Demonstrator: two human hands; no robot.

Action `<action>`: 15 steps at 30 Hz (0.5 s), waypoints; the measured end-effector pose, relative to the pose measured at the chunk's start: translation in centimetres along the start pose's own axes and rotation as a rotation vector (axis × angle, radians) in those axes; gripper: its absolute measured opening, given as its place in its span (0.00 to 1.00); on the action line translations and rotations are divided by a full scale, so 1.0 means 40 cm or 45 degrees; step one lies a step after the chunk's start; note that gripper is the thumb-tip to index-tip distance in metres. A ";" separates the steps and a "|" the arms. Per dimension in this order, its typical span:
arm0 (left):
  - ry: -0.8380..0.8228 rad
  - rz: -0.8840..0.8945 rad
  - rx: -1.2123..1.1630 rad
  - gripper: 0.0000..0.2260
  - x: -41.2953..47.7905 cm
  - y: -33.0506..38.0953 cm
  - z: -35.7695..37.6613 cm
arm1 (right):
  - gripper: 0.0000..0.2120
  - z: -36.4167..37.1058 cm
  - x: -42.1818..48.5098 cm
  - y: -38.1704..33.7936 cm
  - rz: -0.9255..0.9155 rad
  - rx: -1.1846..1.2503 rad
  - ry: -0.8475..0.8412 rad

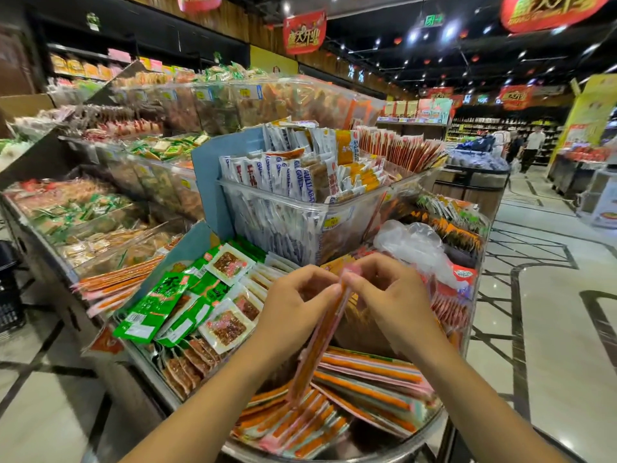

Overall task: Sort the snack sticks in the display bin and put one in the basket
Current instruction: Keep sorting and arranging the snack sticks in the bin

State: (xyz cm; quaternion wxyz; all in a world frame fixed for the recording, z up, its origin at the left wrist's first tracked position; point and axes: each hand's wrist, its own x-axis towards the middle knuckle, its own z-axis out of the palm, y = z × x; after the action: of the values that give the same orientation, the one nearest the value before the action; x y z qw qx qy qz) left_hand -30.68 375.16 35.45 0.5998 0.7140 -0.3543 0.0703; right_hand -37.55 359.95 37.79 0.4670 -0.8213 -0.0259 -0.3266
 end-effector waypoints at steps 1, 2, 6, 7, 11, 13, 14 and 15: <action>-0.010 0.008 -0.011 0.03 0.006 0.000 0.005 | 0.07 -0.007 0.002 -0.001 0.009 0.023 0.012; -0.016 0.015 -0.025 0.02 0.010 0.000 0.010 | 0.08 -0.012 0.004 -0.001 0.025 0.051 0.020; 0.012 0.008 -0.118 0.02 0.017 -0.003 0.027 | 0.10 -0.020 0.006 0.002 0.078 0.170 0.052; 0.022 0.006 -0.141 0.02 0.018 -0.004 0.030 | 0.11 -0.019 0.006 0.004 0.087 0.190 0.054; 0.052 -0.031 -0.207 0.03 0.021 -0.005 0.036 | 0.11 -0.012 0.006 0.013 0.178 0.299 0.062; 0.092 -0.047 -0.248 0.04 0.026 -0.002 0.031 | 0.07 -0.009 -0.002 0.020 0.185 0.235 0.038; 0.115 -0.063 -0.283 0.04 0.030 -0.002 0.028 | 0.05 -0.007 -0.009 0.028 0.195 0.207 0.008; 0.135 -0.080 -0.318 0.05 0.035 0.000 0.024 | 0.04 -0.003 -0.019 0.037 0.217 0.185 -0.041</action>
State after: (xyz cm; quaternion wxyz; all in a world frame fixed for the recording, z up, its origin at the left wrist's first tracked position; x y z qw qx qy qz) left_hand -29.95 373.71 35.91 0.7039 0.6398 -0.3054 0.0445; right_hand -37.68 359.23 36.29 0.5510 -0.7896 0.0129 -0.2697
